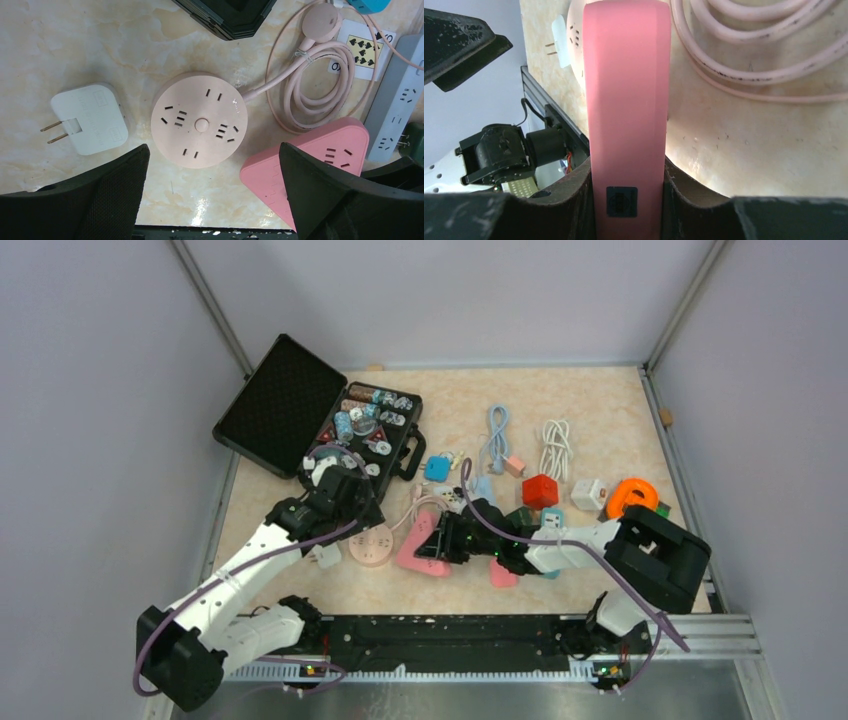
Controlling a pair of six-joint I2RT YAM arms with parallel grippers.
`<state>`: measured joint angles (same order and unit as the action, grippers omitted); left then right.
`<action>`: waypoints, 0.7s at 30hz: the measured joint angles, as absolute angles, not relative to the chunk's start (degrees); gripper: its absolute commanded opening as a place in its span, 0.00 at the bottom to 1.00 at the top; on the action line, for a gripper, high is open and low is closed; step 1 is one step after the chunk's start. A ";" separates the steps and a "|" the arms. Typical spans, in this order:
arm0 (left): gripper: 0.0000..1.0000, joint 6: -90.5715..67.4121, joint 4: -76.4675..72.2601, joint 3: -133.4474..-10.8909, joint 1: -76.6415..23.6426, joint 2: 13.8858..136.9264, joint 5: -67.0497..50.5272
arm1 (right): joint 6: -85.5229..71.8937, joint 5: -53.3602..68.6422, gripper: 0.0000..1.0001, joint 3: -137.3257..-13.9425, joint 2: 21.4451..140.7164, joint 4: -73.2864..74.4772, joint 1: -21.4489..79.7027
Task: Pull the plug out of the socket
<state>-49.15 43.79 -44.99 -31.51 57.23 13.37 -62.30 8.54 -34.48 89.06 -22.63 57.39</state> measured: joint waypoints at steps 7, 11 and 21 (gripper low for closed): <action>0.99 -49.15 43.79 -44.99 -31.51 57.25 13.08 | -64.27 8.19 0.59 -32.64 87.88 -22.28 57.39; 0.99 -48.64 44.14 -45.19 -31.48 57.25 13.06 | -65.04 6.17 0.66 -30.87 86.72 -18.44 57.41; 0.99 -47.22 46.30 -48.88 -31.51 57.12 13.47 | -62.89 -3.20 0.82 -30.81 76.97 -2.63 57.54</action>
<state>-47.22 46.30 -48.88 -31.51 57.12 13.47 -62.89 -3.20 -30.81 76.97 -2.63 57.54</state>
